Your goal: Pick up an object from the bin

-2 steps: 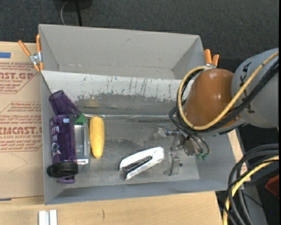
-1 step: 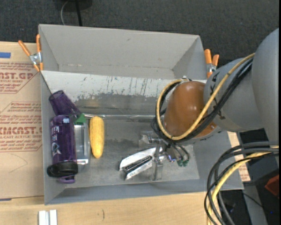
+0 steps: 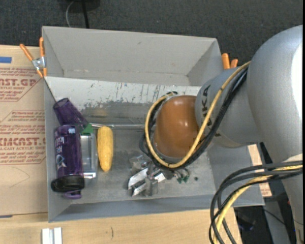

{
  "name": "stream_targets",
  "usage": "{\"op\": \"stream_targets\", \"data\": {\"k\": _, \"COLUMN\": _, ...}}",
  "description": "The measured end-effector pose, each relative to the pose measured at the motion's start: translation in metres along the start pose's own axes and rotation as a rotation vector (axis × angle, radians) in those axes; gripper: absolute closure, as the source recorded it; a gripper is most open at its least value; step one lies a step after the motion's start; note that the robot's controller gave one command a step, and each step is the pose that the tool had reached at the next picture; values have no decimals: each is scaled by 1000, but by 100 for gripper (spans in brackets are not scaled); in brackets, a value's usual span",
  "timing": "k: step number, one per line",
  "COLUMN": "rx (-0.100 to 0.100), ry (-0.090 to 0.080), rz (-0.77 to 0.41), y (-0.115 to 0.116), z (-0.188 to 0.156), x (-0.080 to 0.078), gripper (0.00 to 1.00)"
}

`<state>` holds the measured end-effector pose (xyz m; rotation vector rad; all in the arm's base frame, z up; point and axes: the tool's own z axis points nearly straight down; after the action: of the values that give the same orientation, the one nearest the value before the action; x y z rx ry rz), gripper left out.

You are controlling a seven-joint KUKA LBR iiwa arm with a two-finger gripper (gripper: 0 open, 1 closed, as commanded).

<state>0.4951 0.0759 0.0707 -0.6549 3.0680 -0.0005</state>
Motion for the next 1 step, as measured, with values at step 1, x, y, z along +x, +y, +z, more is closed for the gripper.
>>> {"op": "stream_targets", "data": {"k": 1, "rx": 0, "ry": 0, "rz": 0, "y": 0, "z": 0, "x": 0, "gripper": 100}}
